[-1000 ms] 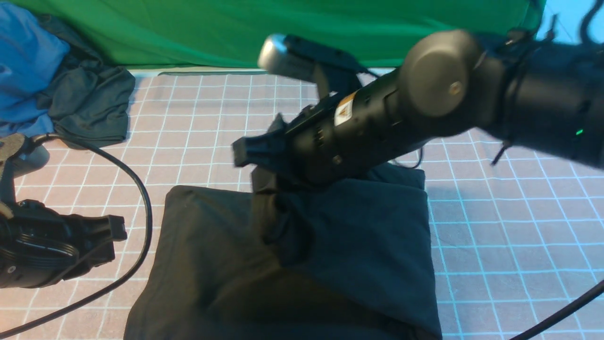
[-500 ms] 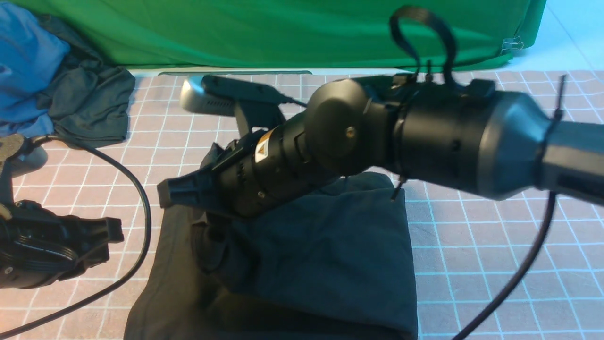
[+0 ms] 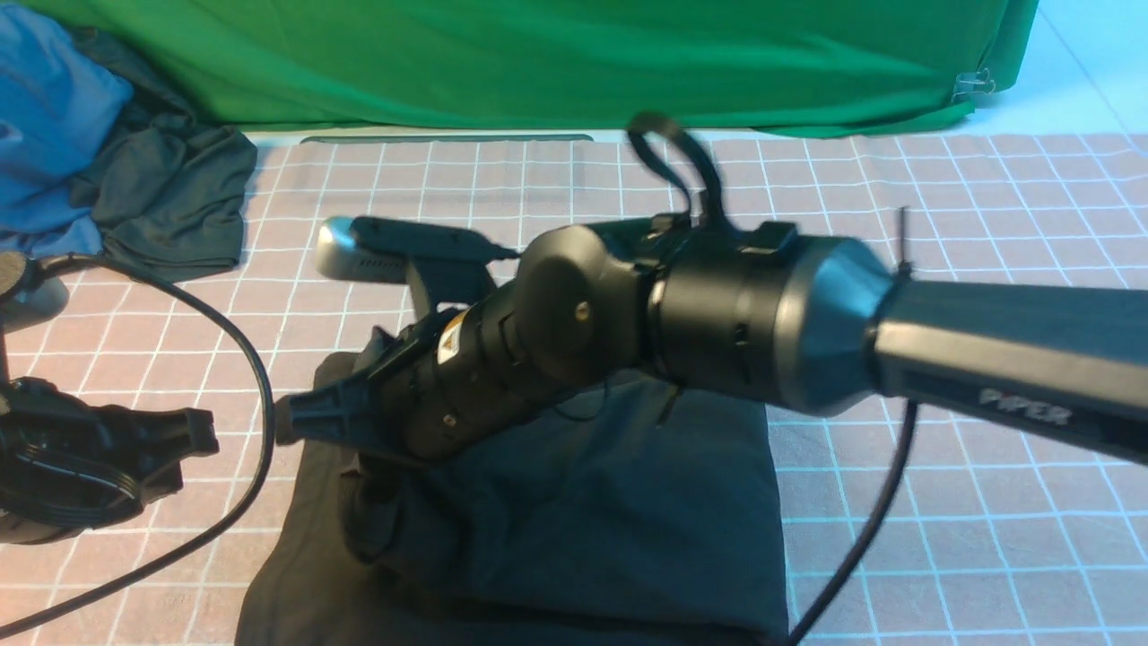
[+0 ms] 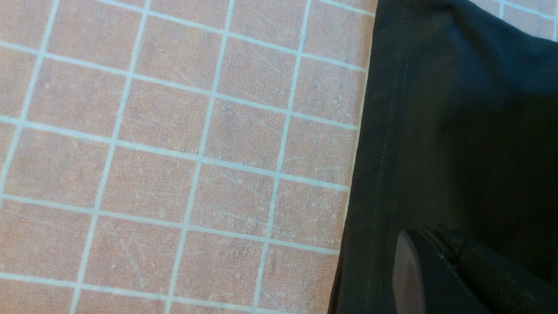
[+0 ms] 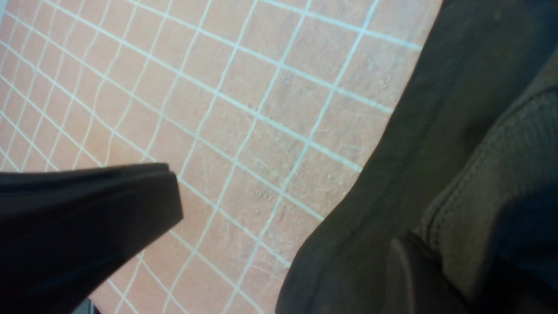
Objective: Fold a long-sleeved shirt over a pink coffee tablecloth.
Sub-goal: 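Fold the right end of the dark garment over onto its left end with the right gripper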
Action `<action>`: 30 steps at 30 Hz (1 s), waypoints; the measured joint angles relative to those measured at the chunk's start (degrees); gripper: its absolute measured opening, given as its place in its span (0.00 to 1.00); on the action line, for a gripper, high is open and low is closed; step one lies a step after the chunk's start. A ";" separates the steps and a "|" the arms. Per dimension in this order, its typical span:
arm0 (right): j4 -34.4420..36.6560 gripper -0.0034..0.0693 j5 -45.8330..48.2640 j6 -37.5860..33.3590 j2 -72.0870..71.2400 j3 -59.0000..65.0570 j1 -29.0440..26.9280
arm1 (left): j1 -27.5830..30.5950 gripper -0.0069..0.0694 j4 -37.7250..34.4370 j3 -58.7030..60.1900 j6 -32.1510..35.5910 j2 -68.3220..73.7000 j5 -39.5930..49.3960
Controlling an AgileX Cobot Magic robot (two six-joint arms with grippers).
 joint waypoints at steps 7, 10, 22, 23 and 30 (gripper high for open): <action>0.13 0.26 0.51 -2.48 3.26 -4.37 0.78 | 0.00 0.11 0.05 0.00 -0.22 0.00 -0.17; 0.13 0.38 0.67 -2.55 3.46 -4.82 0.78 | 0.00 0.11 0.05 0.00 -0.45 0.00 -0.25; -7.68 0.79 20.22 -15.44 1.22 -14.42 -2.99 | 0.00 0.11 0.05 0.00 -0.45 0.00 -0.20; -9.65 0.77 22.83 -17.02 0.63 -16.06 -4.31 | 0.00 0.11 0.05 0.00 -0.45 0.00 -0.20; -14.84 0.72 33.25 -25.05 0.45 -22.38 -13.30 | 0.00 0.11 0.05 0.00 -0.45 0.00 -0.20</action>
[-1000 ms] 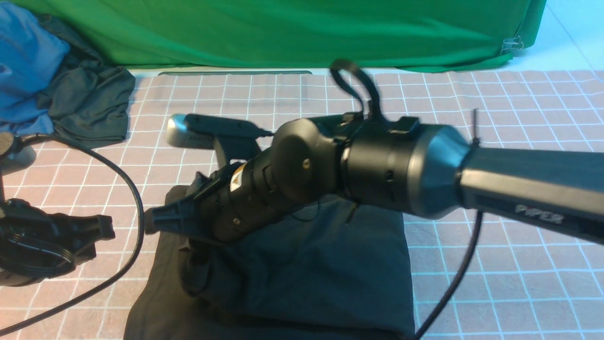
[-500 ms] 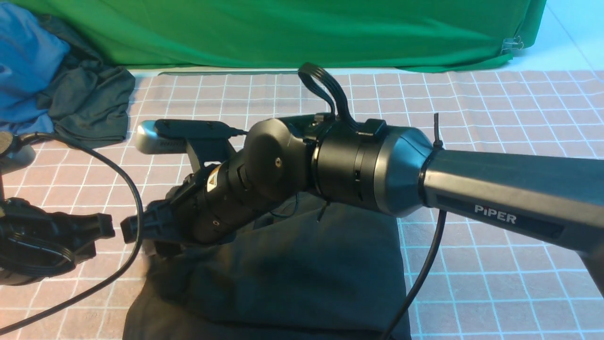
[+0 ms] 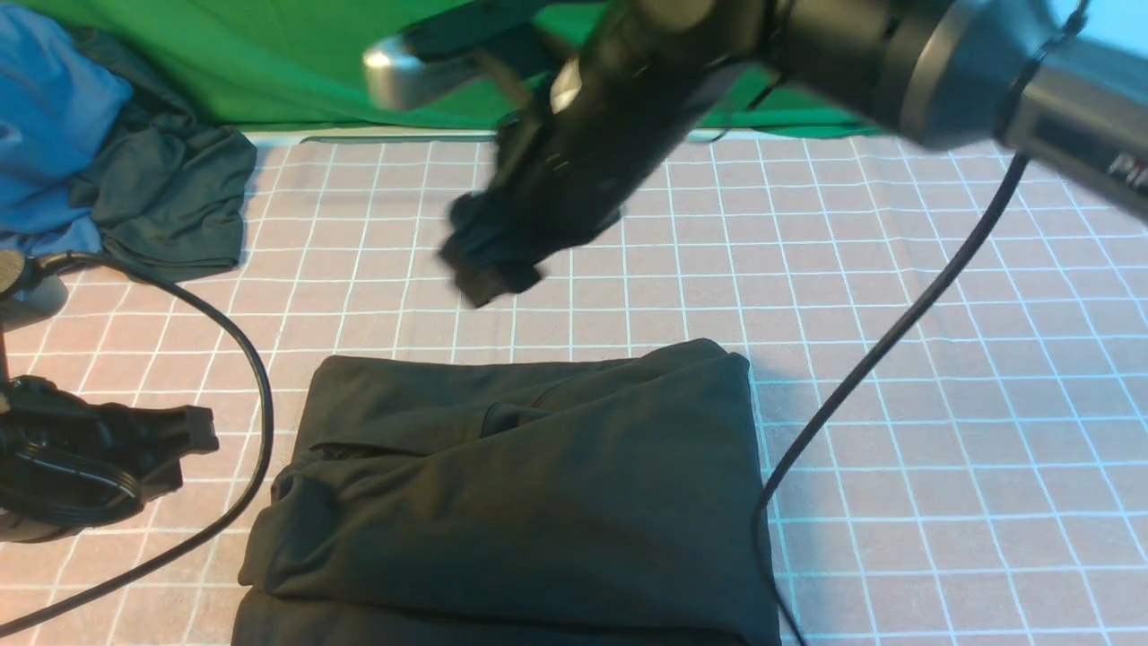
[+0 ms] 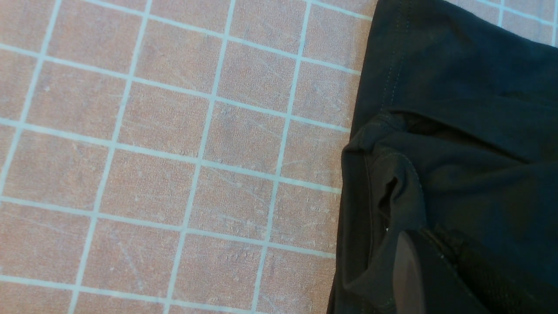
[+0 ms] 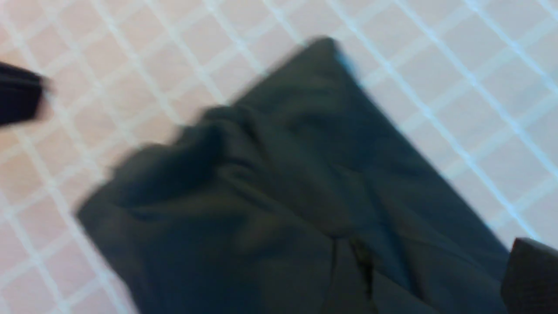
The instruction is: Fold a long-sleeved shirt over a pink coffee tablecloth.
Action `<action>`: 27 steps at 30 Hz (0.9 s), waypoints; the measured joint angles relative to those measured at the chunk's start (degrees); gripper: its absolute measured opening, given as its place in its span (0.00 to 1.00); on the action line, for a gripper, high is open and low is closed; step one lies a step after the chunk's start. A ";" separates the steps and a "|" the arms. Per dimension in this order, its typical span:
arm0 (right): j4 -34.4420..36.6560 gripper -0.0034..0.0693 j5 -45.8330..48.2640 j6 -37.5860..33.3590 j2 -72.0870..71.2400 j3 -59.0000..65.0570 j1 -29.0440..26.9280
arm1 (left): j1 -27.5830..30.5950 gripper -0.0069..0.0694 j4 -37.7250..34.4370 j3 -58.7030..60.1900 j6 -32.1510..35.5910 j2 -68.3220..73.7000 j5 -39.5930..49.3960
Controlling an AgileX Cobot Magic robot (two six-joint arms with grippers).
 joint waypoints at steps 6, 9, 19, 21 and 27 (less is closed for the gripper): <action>-0.37 0.71 6.63 -13.48 5.88 -0.19 -0.73 | 0.00 0.11 0.00 0.00 0.00 0.00 -0.06; -1.33 0.72 6.04 -15.72 8.16 -0.19 -0.73 | 0.00 0.11 0.00 0.00 0.00 0.00 -0.06; -2.46 0.74 3.79 -22.50 11.28 -0.29 -0.73 | 0.00 0.11 -0.61 0.00 0.00 0.00 -0.31; -2.53 0.74 3.77 -22.49 12.00 -0.31 -0.73 | 0.00 0.11 -0.92 0.00 0.00 0.00 -0.31; -2.46 0.73 5.03 -22.55 13.67 -0.36 -0.73 | 0.00 0.11 -1.27 0.00 0.00 0.00 -0.31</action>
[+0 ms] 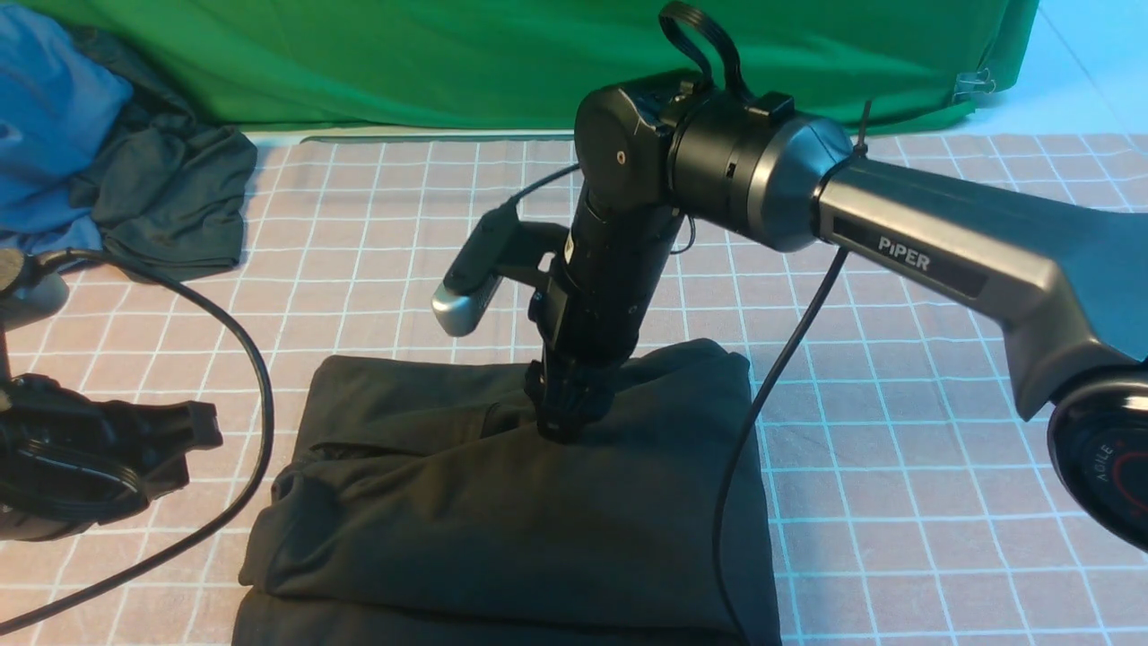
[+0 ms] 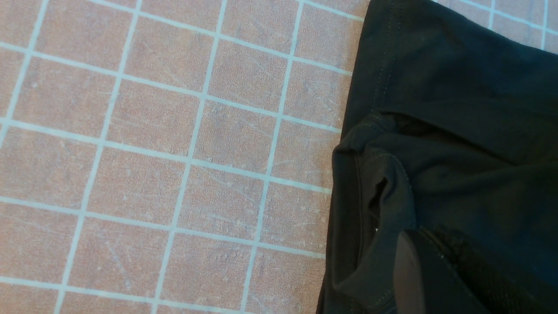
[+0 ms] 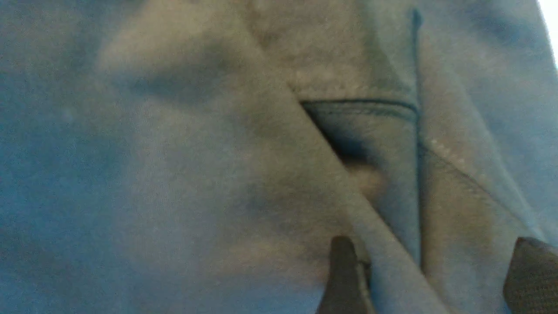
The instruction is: Fold a long-sleeved shirt over a pink coffee tablecloth.
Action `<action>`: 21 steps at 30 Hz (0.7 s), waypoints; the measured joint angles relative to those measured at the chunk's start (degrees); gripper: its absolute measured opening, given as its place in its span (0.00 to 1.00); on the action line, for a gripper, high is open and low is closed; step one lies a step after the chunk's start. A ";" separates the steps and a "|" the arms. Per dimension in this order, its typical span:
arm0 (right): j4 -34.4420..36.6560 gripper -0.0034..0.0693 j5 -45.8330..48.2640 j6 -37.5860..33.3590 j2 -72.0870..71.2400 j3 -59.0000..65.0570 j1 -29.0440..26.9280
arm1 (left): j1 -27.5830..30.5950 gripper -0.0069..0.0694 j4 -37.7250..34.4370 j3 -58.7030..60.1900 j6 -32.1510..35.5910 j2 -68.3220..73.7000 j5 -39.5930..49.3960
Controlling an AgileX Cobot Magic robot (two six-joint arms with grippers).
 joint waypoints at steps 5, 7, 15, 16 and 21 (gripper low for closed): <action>0.43 0.55 2.31 -1.34 0.04 0.00 0.12 | 0.00 0.11 -0.05 0.00 0.00 0.00 -0.15; 0.43 0.33 2.71 -1.47 0.04 -0.23 0.35 | 0.00 0.11 -0.05 0.00 0.00 0.00 -0.15; -0.82 0.11 4.07 0.58 -0.28 -5.63 0.58 | 0.00 0.11 -0.05 0.00 0.29 0.00 -0.15; -0.82 0.11 4.13 0.63 -0.42 -6.18 0.58 | 0.00 0.11 -0.05 0.00 0.36 0.00 -0.15; -1.07 0.11 3.30 1.70 -1.20 -9.03 0.58 | 0.00 0.11 -0.05 0.00 0.42 0.00 -0.15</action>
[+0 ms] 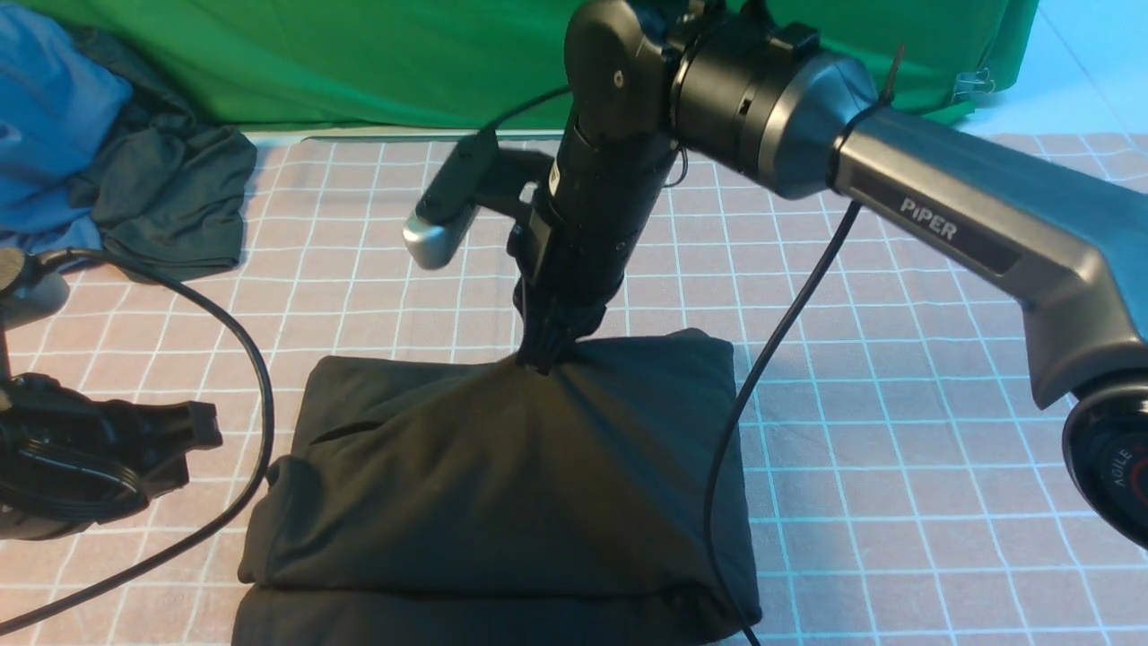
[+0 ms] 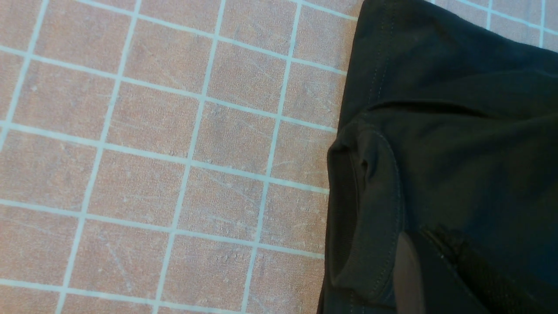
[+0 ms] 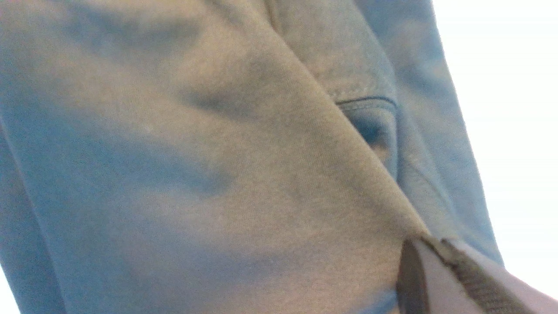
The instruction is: Fold a long-sleeved shirt over a pink coffee tablecloth.
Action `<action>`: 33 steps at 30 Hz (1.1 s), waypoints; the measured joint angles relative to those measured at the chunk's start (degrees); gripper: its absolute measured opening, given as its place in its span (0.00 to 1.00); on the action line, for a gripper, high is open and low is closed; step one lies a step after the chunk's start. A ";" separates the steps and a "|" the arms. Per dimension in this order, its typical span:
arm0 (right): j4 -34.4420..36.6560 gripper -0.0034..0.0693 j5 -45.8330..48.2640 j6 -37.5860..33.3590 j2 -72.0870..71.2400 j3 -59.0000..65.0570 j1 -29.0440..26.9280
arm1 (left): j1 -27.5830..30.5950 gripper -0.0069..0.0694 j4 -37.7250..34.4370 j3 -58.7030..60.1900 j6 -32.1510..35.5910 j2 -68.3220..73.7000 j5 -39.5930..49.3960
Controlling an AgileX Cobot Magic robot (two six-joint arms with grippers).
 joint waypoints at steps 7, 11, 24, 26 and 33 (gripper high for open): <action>-0.02 0.11 -4.80 0.54 1.49 -0.02 0.00 | 0.00 0.11 0.00 0.00 0.23 0.00 0.00; -0.90 0.11 -6.34 0.13 2.39 -0.02 0.00 | 0.00 0.11 0.00 0.00 0.23 0.00 0.00; -7.48 0.41 -3.55 1.70 2.75 -0.07 0.00 | 0.00 0.11 -0.37 0.00 0.29 0.00 0.16; -11.59 0.62 -1.93 6.41 2.45 -0.07 0.00 | 0.00 0.11 -1.06 0.00 0.29 0.00 0.16; -16.93 0.74 -0.17 21.81 -4.65 0.05 0.00 | 0.00 0.11 -5.62 -0.22 0.29 1.28 1.28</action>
